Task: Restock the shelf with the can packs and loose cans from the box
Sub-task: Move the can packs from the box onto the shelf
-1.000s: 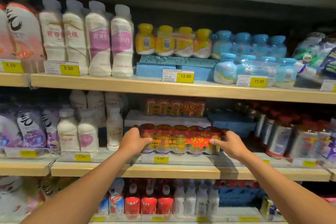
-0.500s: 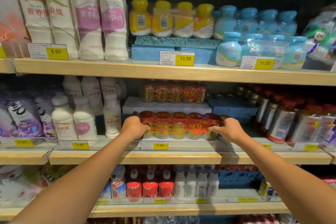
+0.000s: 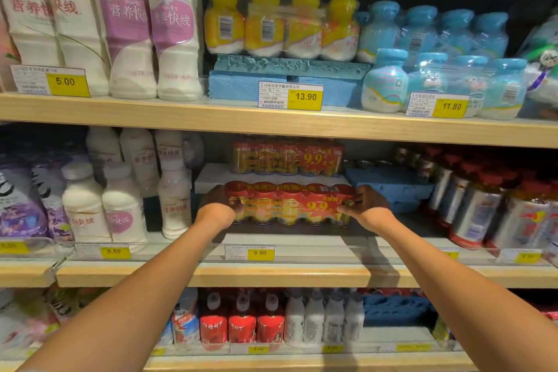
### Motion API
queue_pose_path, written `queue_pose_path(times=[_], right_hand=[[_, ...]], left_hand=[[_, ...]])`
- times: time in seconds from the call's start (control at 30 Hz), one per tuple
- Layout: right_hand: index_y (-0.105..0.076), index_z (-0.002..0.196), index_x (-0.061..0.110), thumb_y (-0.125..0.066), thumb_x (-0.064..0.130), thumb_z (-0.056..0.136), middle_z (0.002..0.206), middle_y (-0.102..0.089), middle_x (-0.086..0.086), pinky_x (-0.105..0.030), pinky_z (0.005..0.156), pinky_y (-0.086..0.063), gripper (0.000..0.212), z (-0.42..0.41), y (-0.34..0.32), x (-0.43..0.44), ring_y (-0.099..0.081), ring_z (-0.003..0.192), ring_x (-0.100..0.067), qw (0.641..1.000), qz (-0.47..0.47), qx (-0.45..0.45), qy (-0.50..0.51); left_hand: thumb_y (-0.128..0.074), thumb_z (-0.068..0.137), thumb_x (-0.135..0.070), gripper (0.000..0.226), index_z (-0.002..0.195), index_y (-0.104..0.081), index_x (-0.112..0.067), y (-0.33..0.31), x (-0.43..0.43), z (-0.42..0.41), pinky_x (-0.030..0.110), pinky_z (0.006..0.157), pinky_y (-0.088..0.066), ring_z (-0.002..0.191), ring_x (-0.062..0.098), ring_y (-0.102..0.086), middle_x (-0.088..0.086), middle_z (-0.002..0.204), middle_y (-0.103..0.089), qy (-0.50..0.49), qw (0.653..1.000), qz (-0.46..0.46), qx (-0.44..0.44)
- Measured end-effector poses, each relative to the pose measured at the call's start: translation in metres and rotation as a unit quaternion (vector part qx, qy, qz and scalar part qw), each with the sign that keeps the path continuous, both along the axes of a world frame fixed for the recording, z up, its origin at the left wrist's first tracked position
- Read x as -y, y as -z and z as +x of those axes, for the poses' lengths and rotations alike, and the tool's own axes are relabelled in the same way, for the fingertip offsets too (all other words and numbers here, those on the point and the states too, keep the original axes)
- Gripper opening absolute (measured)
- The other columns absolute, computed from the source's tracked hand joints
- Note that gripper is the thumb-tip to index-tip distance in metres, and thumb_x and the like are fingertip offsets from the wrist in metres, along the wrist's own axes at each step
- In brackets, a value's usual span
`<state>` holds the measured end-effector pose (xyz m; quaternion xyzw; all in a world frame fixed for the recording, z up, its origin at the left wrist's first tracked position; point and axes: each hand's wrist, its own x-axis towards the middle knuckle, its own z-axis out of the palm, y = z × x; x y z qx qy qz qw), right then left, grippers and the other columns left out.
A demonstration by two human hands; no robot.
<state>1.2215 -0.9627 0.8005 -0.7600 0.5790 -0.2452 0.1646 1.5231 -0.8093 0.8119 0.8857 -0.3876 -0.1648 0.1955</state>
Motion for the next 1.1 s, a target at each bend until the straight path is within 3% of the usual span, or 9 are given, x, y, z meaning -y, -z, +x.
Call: queue_pose_path(times=[0.1, 0.2, 0.57, 0.67, 0.77, 0.87, 0.97, 1.03, 1.1], right_hand=[[-0.062, 0.114, 0.013, -0.08, 0.055, 0.071, 0.116, -0.07, -0.008, -0.037, 0.084, -0.051, 0.063, 0.004, -0.002, -0.001, -0.065, 0.104, -0.029, 1.0, -0.003, 0.003, 0.006], [-0.06, 0.12, 0.011, -0.079, 0.053, 0.074, 0.121, -0.067, -0.01, -0.038, 0.089, -0.05, 0.064, 0.006, -0.004, -0.003, -0.063, 0.109, -0.03, 1.0, -0.003, 0.004, 0.005], [-0.056, 0.126, 0.013, -0.08, 0.045, 0.077, 0.126, -0.066, -0.01, -0.037, 0.091, -0.049, 0.063, 0.007, -0.017, -0.042, -0.063, 0.112, -0.029, 1.0, -0.019, -0.003, -0.012], [-0.055, 0.131, 0.012, -0.08, 0.037, 0.08, 0.128, -0.064, -0.011, -0.036, 0.091, -0.048, 0.061, 0.009, -0.022, -0.065, -0.061, 0.115, -0.029, 0.999, -0.032, 0.026, -0.009], [-0.068, 0.099, 0.01, -0.076, 0.04, 0.083, 0.094, -0.073, -0.008, -0.032, 0.065, -0.049, 0.035, 0.01, -0.028, -0.087, -0.065, 0.079, -0.022, 0.999, -0.032, 0.005, -0.001], [-0.053, 0.066, 0.011, -0.076, 0.042, 0.083, 0.065, -0.058, -0.002, -0.031, 0.049, -0.038, 0.042, 0.012, -0.035, -0.112, -0.053, 0.059, -0.018, 0.999, -0.03, 0.011, 0.019], [-0.058, 0.09, 0.016, -0.076, 0.048, 0.08, 0.092, -0.064, -0.002, -0.032, 0.066, -0.049, 0.038, 0.015, -0.044, -0.141, -0.06, 0.082, -0.017, 0.999, -0.052, 0.007, 0.012], [-0.058, 0.12, 0.015, -0.075, 0.05, 0.081, 0.121, -0.062, -0.006, -0.037, 0.088, -0.05, 0.055, 0.019, -0.048, -0.161, -0.059, 0.112, -0.025, 0.998, -0.062, 0.004, -0.005], [-0.044, 0.143, 0.008, -0.073, 0.048, 0.084, 0.145, -0.049, -0.009, -0.039, 0.105, -0.042, 0.076, 0.027, -0.051, -0.187, -0.047, 0.133, -0.028, 0.998, -0.065, 0.004, -0.006]], left_hand=[[-0.07, 0.085, -0.048, 0.065, 0.132, -0.052, -0.006, -0.002, 0.003, 0.001, 0.036, 0.094, -0.047, 0.119, 0.033, -0.058, 0.017, 0.132, -0.058, 0.013, 0.994, -0.106, 0.013], [-0.076, 0.081, -0.045, 0.064, 0.128, -0.054, -0.008, 0.001, 0.004, 0.004, 0.037, 0.091, -0.048, 0.115, 0.033, -0.06, 0.016, 0.128, -0.061, 0.02, 0.991, -0.132, 0.013], [-0.07, 0.087, -0.032, 0.047, 0.124, -0.057, -0.007, -0.005, -0.021, -0.007, 0.038, 0.091, -0.05, 0.113, 0.035, -0.06, 0.017, 0.123, -0.063, 0.026, 0.988, -0.152, 0.012], [-0.065, 0.091, -0.033, 0.037, 0.11, -0.065, -0.001, -0.006, -0.035, -0.009, 0.038, 0.088, -0.052, 0.104, 0.034, -0.062, 0.018, 0.113, -0.067, 0.023, 0.99, -0.138, 0.004], [-0.067, 0.089, -0.034, 0.029, 0.085, -0.065, -0.005, -0.012, -0.051, -0.011, 0.035, 0.074, -0.052, 0.085, 0.029, -0.062, 0.016, 0.097, -0.07, 0.042, 0.984, -0.17, 0.011], [-0.071, 0.087, -0.037, 0.032, 0.077, -0.053, -0.013, -0.02, -0.073, -0.016, 0.031, 0.062, -0.043, 0.076, 0.024, -0.058, 0.013, 0.094, -0.069, 0.062, 0.977, -0.202, 0.006], [-0.069, 0.089, -0.037, 0.036, 0.111, -0.057, -0.011, -0.03, -0.1, -0.021, 0.032, 0.075, -0.045, 0.1, 0.025, -0.06, 0.011, 0.117, -0.065, 0.104, 0.971, -0.213, 0.001], [-0.067, 0.091, -0.035, 0.054, 0.135, -0.049, -0.008, -0.036, -0.119, -0.023, 0.034, 0.092, -0.044, 0.122, 0.026, -0.054, 0.009, 0.135, -0.057, 0.132, 0.965, -0.228, 0.004], [-0.066, 0.092, -0.033, 0.06, 0.142, -0.043, -0.011, -0.041, -0.143, -0.023, 0.034, 0.099, -0.042, 0.13, 0.025, -0.048, 0.007, 0.143, -0.051, 0.159, 0.955, -0.248, 0.011]])
